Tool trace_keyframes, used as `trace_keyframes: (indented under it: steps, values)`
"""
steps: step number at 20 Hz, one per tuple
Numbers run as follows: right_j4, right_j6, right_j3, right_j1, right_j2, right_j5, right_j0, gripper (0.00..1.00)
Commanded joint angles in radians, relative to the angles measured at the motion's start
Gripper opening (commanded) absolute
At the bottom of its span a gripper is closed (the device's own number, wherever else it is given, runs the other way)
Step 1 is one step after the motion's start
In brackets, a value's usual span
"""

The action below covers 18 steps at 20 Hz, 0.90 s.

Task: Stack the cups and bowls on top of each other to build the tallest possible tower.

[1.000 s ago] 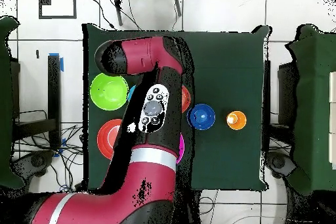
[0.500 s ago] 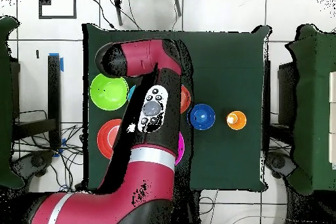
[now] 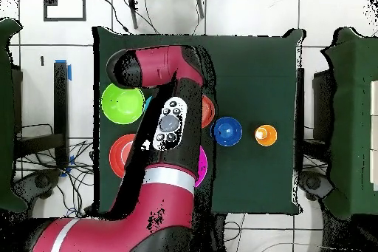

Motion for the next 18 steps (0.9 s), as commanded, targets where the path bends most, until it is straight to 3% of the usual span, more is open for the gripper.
trace_keyframes:
  steps: [1,5,10,13,18]
  values:
    - [0.057,0.162,0.069,0.004,0.081,0.055,0.023,1.00]
    - [0.107,0.130,0.168,-0.023,0.220,-0.201,-0.040,1.00]
    - [0.170,0.065,0.228,-0.063,0.319,-0.200,-0.101,1.00]
    - [0.188,0.066,0.284,-0.074,0.379,-0.269,-0.138,1.00]
    - [0.177,0.098,0.280,-0.074,0.346,-0.301,-0.115,1.00]
